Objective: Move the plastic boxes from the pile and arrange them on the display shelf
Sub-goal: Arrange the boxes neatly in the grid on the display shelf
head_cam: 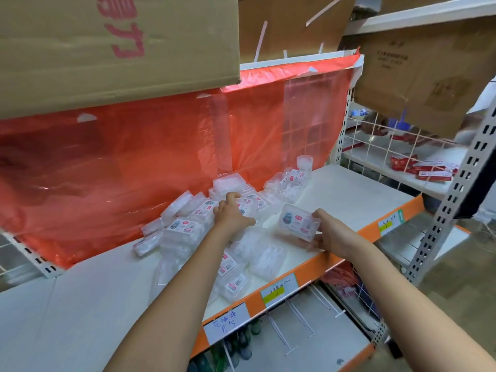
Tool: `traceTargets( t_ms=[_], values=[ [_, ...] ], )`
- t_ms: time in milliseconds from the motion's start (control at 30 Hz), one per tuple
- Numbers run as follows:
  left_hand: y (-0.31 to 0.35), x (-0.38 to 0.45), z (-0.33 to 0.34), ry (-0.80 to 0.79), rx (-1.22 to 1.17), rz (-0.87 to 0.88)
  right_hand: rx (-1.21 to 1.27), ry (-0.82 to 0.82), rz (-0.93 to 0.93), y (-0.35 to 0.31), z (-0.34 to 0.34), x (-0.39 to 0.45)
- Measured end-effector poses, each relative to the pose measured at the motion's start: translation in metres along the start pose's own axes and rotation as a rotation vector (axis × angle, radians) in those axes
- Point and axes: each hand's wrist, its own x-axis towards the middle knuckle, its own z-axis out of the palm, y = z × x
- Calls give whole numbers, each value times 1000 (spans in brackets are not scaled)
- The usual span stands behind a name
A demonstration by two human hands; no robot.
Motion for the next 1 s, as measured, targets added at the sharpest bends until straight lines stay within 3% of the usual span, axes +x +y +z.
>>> traceTargets(
  t_ms=[167, 333, 467, 733, 1000],
  values=[
    [-23, -29, -26, -37, -237, 63, 92, -19, -26, -5, 12, 5],
    [-55, -77, -66, 9, -255, 122, 83, -150, -48, -14, 46, 1],
    [-89, -126, -92, 60, -427, 151, -18, -280, -78, -18, 95, -10],
    [-168, -230, -146, 236, -525, 5, -195, -536, -117, -14, 222, -53],
    [-239, -365, -199, 401, -641, -191, -385, -768, -301, 28, 357, -129]
  ],
)
